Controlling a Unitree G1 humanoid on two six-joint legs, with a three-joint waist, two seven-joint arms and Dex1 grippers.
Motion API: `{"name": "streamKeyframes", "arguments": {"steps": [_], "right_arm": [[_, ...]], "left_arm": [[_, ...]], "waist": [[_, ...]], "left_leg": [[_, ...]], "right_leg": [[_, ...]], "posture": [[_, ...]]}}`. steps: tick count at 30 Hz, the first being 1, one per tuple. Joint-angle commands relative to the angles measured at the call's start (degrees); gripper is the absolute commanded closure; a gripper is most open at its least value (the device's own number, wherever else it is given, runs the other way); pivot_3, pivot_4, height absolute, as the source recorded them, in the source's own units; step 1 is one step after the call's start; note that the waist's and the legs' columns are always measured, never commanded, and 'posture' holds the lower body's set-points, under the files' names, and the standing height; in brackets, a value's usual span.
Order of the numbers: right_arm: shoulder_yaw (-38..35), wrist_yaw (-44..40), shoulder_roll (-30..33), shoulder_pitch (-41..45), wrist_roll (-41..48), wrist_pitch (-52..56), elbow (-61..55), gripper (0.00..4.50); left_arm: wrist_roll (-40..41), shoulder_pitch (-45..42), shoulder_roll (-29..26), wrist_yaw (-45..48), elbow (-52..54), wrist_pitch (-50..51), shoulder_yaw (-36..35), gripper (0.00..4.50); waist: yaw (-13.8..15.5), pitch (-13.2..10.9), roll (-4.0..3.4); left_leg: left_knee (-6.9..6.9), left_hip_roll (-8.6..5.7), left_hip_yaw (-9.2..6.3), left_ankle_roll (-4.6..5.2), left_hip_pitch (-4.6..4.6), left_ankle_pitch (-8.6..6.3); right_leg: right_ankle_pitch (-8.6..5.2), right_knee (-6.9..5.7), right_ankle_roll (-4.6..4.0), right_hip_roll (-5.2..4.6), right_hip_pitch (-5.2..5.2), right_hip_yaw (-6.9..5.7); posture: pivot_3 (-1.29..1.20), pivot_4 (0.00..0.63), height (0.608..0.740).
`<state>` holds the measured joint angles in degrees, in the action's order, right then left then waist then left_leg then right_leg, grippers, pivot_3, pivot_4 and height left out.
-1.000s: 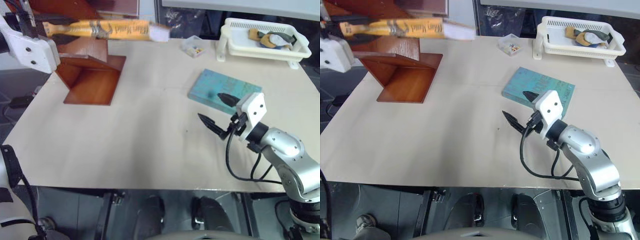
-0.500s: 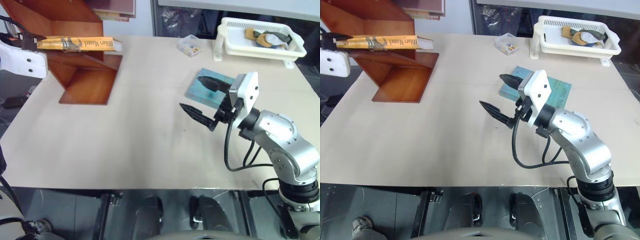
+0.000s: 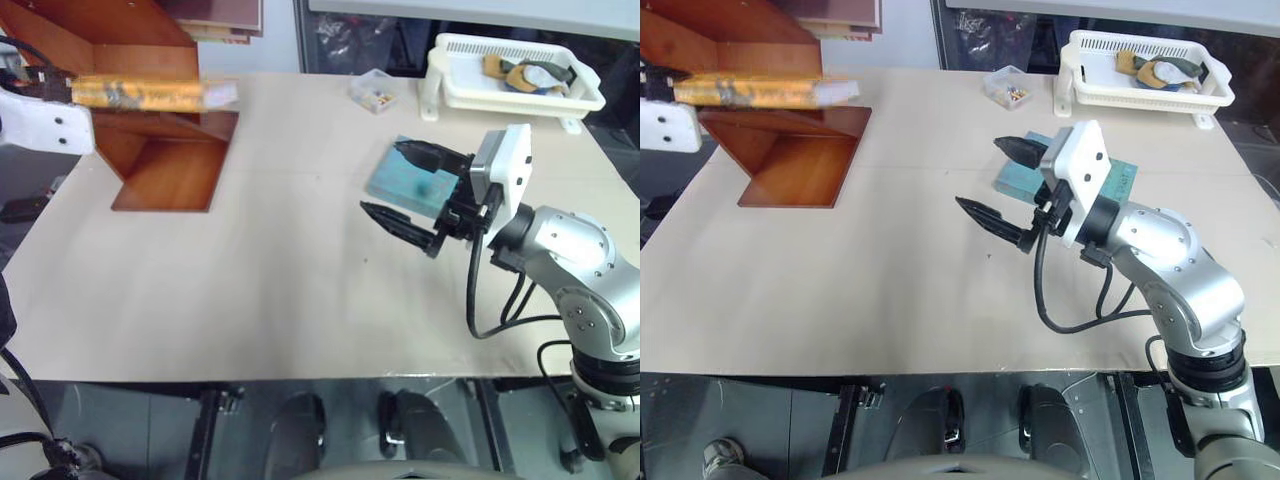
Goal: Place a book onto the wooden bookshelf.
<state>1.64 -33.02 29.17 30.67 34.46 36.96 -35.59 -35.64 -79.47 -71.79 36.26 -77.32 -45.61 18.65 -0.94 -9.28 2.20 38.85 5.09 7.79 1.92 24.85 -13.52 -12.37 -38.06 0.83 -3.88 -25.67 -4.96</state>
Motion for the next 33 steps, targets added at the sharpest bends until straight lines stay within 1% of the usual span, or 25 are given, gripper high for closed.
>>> {"name": "streamKeyframes", "arguments": {"steps": [1,3,4,8,11,13,14,15,16,17,18,19,20,21,23,24,26,28,30,32,33], "right_arm": [[-1.2,0.2,0.3,1.3,0.5,-0.4,-1.0,0.0],[-1.0,-0.1,0.1,2.0,0.1,-0.6,0.2,0.0],[-0.9,-0.2,0.1,2.1,-0.1,-0.7,0.4,0.0],[-0.6,-1.2,0.1,2.2,-0.8,-1.7,2.1,0.0],[-1.1,-2.3,0.8,0.5,-1.1,-2.6,2.9,0.0],[-1.3,-2.9,1.1,-0.1,-1.3,-2.9,3.3,0.0],[-1.5,-3.0,1.2,-0.2,-1.3,-3.0,3.5,0.0],[-1.8,-3.0,1.4,-0.2,-1.3,-3.0,3.7,0.0],[-2.1,-3.0,1.5,-0.3,-1.3,-2.9,3.8,0.0],[-2.2,-2.9,1.6,-0.3,-1.5,-2.9,3.9,0.0],[-2.4,-2.5,1.9,-0.4,-1.8,-2.6,3.7,0.0],[-2.5,-2.2,2.1,-0.4,-2.0,-2.5,3.6,0.0],[-2.8,-1.9,2.6,-0.6,-2.3,-2.3,3.2,0.0],[-3.1,-1.5,2.9,-0.8,-2.6,-2.1,2.9,0.0],[-3.4,-0.6,3.8,-1.3,-3.4,-1.5,1.8,0.0],[-3.8,0.2,3.9,-1.8,-3.4,-1.0,1.1,0.0],[-4.4,1.6,4.3,-2.6,-3.5,-0.2,-0.4,0.0],[-4.7,2.6,4.4,-3.1,-3.4,0.5,-1.4,0.0],[-4.9,4.0,4.4,-3.7,-3.6,1.3,-2.6,0.0],[-4.8,5.4,4.2,-4.0,-3.9,2.1,-3.9,0.0],[-4.7,6.1,4.1,-4.2,-3.9,2.4,-4.4,0.0]], "left_arm": [[4.0,0.6,-3.1,1.0,0.4,-0.3,-3.8,0.84],[7.5,2.1,-3.9,3.0,0.6,-2.0,-6.7,0.15],[8.7,2.7,-4.1,3.8,0.8,-2.5,-7.8,0.15],[22.3,7.2,-4.5,13.8,1.9,-5.1,-18.5,0.15],[37.1,13.9,-2.7,25.8,7.0,-3.8,-28.5,0.15],[47.5,20.9,0.2,32.5,15.8,2.8,-34.0,0.7],[51.7,26.1,2.1,33.6,22.6,6.5,-35.9,0.93],[56.4,32.5,5.0,31.6,32.0,13.2,-38.0,1.23],[60.0,40.3,8.3,28.1,43.4,19.6,-38.8,1.65],[62.4,46.5,11.1,24.4,53.1,25.4,-39.5,1.94],[64.5,52.5,16.6,17.5,64.2,31.3,-37.5,2.42],[65.5,56.3,20.3,12.7,71.9,35.7,-36.3,2.9],[64.7,57.3,25.8,6.3,76.8,38.9,-34.4,3.36],[63.2,57.0,30.8,0.1,79.7,41.8,-32.7,3.36],[58.0,53.8,39.2,-7.4,81.4,45.0,-27.8,3.36],[54.8,51.3,43.0,-11.8,80.2,45.5,-26.2,3.36],[48.7,45.8,48.9,-20.1,75.7,45.0,-24.6,3.36],[45.2,42.4,52.1,-24.7,72.4,44.2,-24.5,3.36],[40.6,37.6,54.6,-32.4,66.6,44.1,-24.9,3.36],[36.7,33.0,55.3,-39.0,59.6,42.2,-25.4,3.36],[36.5,31.4,55.3,-41.8,56.4,42.7,-26.9,3.36]], "waist": [[0.1,0.0,0.01],[0.1,0.0,0.02],[0.1,0.0,0.02],[0.2,0.0,0.05],[0.2,0.0,0.06],[0.3,0.0,0.04],[0.3,0.0,0.04],[0.3,0.0,-0.04],[0.3,0.1,-0.22],[0.3,0.1,-0.31],[0.2,0.2,-0.33],[0.3,0.2,-0.37],[0.4,0.2,-0.3],[0.6,0.2,-0.22],[0.9,0.2,-0.1],[1.3,0.2,-0.11],[1.7,0.2,-0.13],[1.5,0.2,-0.14],[1.2,0.2,-0.23],[1.3,0.2,-0.23],[1.3,0.2,-0.23]], "left_leg": [[0.0,-0.01,0.01,0.0,0.01,0.0],[0.0,-0.02,0.02,0.01,0.01,-0.01],[0.01,-0.02,0.02,0.02,0.01,-0.01],[0.13,-0.01,-0.02,0.02,0.02,-0.01],[0.19,0.0,-0.04,0.02,0.03,-0.02],[0.27,0.02,-0.07,0.02,0.04,-0.02],[0.33,0.01,-0.14,0.02,0.04,-0.02],[0.33,0.02,-0.15,0.01,0.02,-0.01],[0.39,0.01,-0.24,0.02,0.0,-0.02],[0.38,0.0,-0.34,0.01,-0.11,-0.01],[0.45,0.02,-0.38,-0.09,-0.16,0.06],[0.47,0.04,-0.35,-0.1,-0.17,0.06],[0.49,0.03,-0.36,-0.08,-0.2,0.05],[0.54,-0.01,-0.38,-0.08,-0.15,0.05],[0.64,-0.08,-0.37,-0.04,-0.1,0.03],[0.65,-0.07,-0.34,0.06,-0.11,-0.04],[0.65,-0.08,-0.33,0.1,-0.2,-0.06],[0.65,-0.09,-0.32,0.1,-0.22,-0.06],[0.6,-0.09,-0.26,0.1,-0.28,-0.06],[0.57,-0.13,-0.25,0.1,-0.26,-0.06],[0.56,-0.13,-0.23,0.1,-0.25,-0.06]], "right_leg": [[0.0,0.02,0.0,-0.02,0.0,0.0],[0.0,0.03,0.01,-0.05,0.01,0.0],[0.0,0.03,0.01,-0.06,0.01,0.0],[0.0,-0.02,0.0,-0.07,0.05,-0.06],[0.05,-0.04,-0.07,-0.08,0.06,-0.05],[0.1,-0.05,-0.16,-0.07,0.11,-0.09],[0.11,-0.11,-0.17,-0.1,0.14,-0.12],[0.11,-0.1,-0.17,-0.1,0.14,-0.1],[0.12,-0.17,-0.16,-0.13,0.17,-0.06],[0.12,-0.23,-0.15,-0.21,0.23,0.05],[0.1,-0.35,-0.12,-0.27,0.3,0.06],[0.11,-0.33,-0.11,-0.25,0.29,0.1],[0.11,-0.36,-0.1,-0.28,0.33,0.1],[0.11,-0.4,-0.1,-0.25,0.32,0.08],[0.11,-0.44,-0.11,-0.15,0.34,-0.07],[0.11,-0.43,-0.11,-0.09,0.38,-0.13],[0.11,-0.45,-0.13,-0.06,0.45,-0.19],[0.11,-0.43,-0.13,-0.04,0.46,-0.16],[0.12,-0.39,-0.13,-0.04,0.45,-0.01],[0.12,-0.32,-0.13,-0.05,0.45,-0.03],[0.12,-0.32,-0.13,-0.06,0.45,-0.06]], "posture": [[0.0,0.15,0.74],[0.0,0.15,0.74],[0.0,0.15,0.74],[0.0,0.15,0.74],[0.0,0.15,0.74],[0.0,0.15,0.74],[0.0,0.15,0.74],[0.0,0.15,0.74],[0.0,0.15,0.74],[0.0,0.15,0.74],[0.0,0.15,0.74],[0.0,0.15,0.74],[0.0,0.15,0.74],[0.0,0.15,0.74],[0.0,0.15,0.74],[0.0,0.15,0.74],[0.0,0.15,0.74],[0.0,0.15,0.74],[0.0,0.15,0.74],[0.0,0.15,0.74],[0.0,0.15,0.74]]}}
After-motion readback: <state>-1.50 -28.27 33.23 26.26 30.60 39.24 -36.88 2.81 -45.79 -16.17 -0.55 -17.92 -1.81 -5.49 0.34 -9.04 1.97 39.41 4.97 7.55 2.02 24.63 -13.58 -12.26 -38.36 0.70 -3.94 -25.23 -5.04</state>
